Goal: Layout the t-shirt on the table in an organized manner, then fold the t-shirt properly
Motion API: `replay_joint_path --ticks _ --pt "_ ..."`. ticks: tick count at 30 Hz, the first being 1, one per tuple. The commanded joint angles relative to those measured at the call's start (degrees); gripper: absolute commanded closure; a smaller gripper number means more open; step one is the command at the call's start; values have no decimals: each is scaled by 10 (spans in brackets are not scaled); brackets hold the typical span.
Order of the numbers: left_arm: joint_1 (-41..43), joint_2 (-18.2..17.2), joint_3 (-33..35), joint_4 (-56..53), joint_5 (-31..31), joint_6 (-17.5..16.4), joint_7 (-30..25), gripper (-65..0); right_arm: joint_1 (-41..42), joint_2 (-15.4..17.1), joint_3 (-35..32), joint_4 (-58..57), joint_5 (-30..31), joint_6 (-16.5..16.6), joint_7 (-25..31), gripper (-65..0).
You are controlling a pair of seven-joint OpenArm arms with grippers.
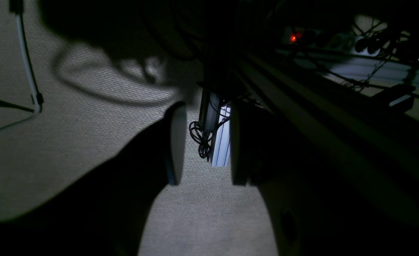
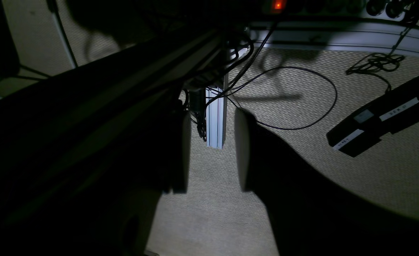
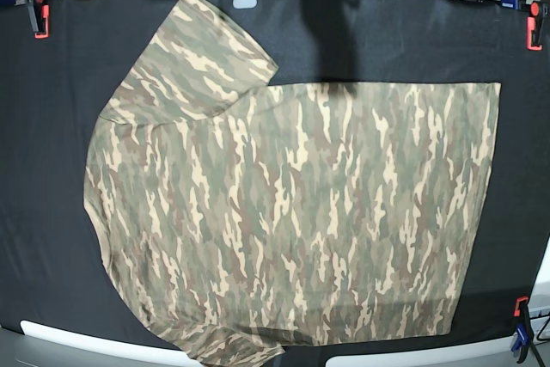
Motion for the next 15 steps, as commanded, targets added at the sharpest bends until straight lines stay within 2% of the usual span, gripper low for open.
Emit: replay_joint_path --ticks 1,15 --pt "3 0 0 2 0 -2 -5 -189 0 0 1 4 0 2 3 -206" --pt "3 0 0 3 -5 -2 -7 -189 0 0 1 4 0 2 21 -206"
